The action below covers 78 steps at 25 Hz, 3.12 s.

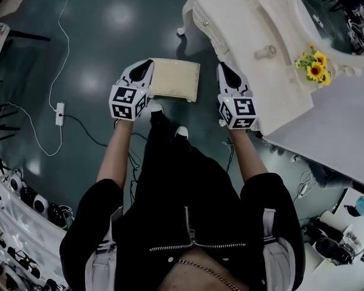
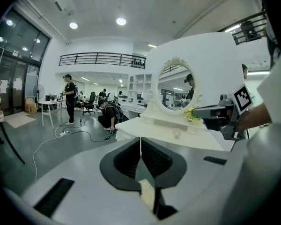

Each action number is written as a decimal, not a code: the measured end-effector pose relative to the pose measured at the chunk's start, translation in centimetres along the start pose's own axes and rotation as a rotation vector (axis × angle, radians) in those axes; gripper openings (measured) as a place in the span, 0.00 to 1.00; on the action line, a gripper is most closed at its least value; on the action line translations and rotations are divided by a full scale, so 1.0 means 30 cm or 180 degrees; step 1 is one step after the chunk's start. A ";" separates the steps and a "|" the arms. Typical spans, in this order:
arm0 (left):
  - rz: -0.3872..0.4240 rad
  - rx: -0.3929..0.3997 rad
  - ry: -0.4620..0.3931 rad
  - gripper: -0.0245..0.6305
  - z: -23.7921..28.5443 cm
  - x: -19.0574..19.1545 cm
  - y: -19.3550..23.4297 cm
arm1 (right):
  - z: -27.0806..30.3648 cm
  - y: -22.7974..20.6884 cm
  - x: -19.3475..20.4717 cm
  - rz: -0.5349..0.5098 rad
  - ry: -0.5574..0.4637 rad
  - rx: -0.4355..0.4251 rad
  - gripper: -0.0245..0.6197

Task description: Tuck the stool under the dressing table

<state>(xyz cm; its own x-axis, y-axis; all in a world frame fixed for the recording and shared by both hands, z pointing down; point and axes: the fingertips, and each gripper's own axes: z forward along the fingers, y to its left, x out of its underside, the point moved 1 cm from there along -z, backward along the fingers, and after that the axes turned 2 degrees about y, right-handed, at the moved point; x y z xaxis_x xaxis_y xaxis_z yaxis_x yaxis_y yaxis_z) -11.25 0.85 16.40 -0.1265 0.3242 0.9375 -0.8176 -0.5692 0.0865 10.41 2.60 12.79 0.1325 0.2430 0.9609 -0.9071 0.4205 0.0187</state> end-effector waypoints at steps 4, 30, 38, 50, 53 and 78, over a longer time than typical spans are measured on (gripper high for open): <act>-0.0024 0.0094 0.0076 0.07 0.069 0.013 0.071 | 0.093 0.005 0.003 0.0017 0.0092 0.0030 0.05; -0.0768 0.0304 0.0892 0.07 0.437 0.599 0.490 | 0.579 0.059 0.398 0.0434 0.0964 -0.0040 0.05; -0.1404 0.0687 0.1001 0.53 0.523 0.747 0.538 | 0.661 0.067 0.469 0.0490 0.1107 -0.0052 0.05; -0.1581 0.0889 0.1554 0.54 0.569 1.022 0.626 | 0.729 0.082 0.538 0.0483 0.1270 -0.0057 0.05; -0.1659 0.1008 0.1782 0.54 0.584 1.125 0.616 | 0.747 0.087 0.557 0.0480 0.1312 -0.0052 0.05; -0.2458 0.1103 0.2340 0.56 0.780 1.748 0.601 | 0.826 0.091 0.962 0.0854 0.1548 -0.0170 0.05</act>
<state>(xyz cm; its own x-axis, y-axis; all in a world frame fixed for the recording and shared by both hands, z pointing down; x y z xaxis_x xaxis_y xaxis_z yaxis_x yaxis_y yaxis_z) -19.48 -10.08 75.01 -0.0476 0.9835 0.1746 -0.6342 -0.1648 0.7554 1.85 -10.89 47.41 0.0802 0.7176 0.6918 -0.9146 0.3289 -0.2352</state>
